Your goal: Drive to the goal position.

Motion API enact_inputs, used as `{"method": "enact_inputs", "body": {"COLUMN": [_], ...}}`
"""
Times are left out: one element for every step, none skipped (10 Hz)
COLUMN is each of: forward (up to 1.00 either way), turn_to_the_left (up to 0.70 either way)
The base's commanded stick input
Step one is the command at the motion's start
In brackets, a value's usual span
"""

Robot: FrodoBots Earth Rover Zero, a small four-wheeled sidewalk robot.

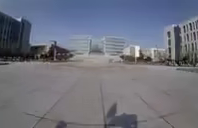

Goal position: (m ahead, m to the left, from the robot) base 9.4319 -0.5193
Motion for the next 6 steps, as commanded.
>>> {"method": "enact_inputs", "body": {"forward": [1.0, 1.0, 1.0, 1.0, 1.0, 1.0], "turn_to_the_left": [0.0, 0.0, 0.0, 0.0, 0.0, 0.0]}}
